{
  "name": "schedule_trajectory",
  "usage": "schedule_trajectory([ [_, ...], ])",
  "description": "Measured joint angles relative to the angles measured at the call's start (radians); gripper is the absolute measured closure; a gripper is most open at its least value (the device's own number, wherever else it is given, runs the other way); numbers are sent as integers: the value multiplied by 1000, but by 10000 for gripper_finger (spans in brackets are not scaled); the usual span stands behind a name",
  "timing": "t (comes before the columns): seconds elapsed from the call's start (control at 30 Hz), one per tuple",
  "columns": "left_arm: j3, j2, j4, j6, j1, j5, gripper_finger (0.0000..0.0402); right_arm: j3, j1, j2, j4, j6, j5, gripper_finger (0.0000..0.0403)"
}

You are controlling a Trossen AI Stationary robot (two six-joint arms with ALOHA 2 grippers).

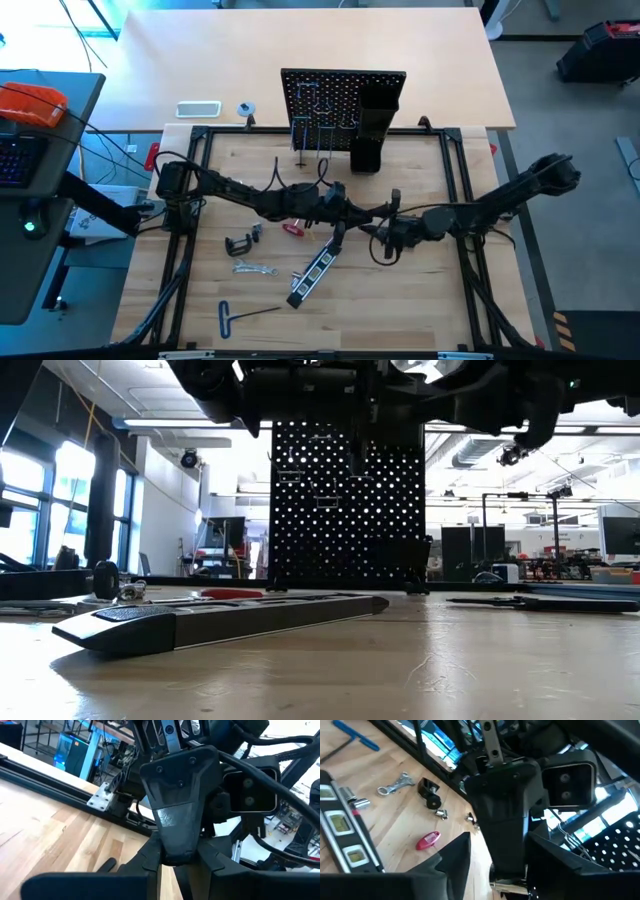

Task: Hang tools onto peg board
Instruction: Put the socket into the bottom black bin on the peg board

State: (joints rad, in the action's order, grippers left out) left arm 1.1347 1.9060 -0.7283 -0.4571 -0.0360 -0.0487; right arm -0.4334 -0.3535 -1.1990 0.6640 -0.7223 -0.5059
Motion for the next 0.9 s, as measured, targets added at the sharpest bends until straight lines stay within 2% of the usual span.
schedule_trajectory([
  [0.27, -14, 0, -13, 8, -2, 5, 357, -1, -41, -7, 5, -25, -57, 291],
  [0.77, -48, 1, -79, -9, 3, 37, 358, -1, -45, -6, -9, -8, -124, 290],
  [0.9, -49, 1, -79, -9, 5, 43, 359, -1, -45, -6, -14, -8, -150, 311],
])
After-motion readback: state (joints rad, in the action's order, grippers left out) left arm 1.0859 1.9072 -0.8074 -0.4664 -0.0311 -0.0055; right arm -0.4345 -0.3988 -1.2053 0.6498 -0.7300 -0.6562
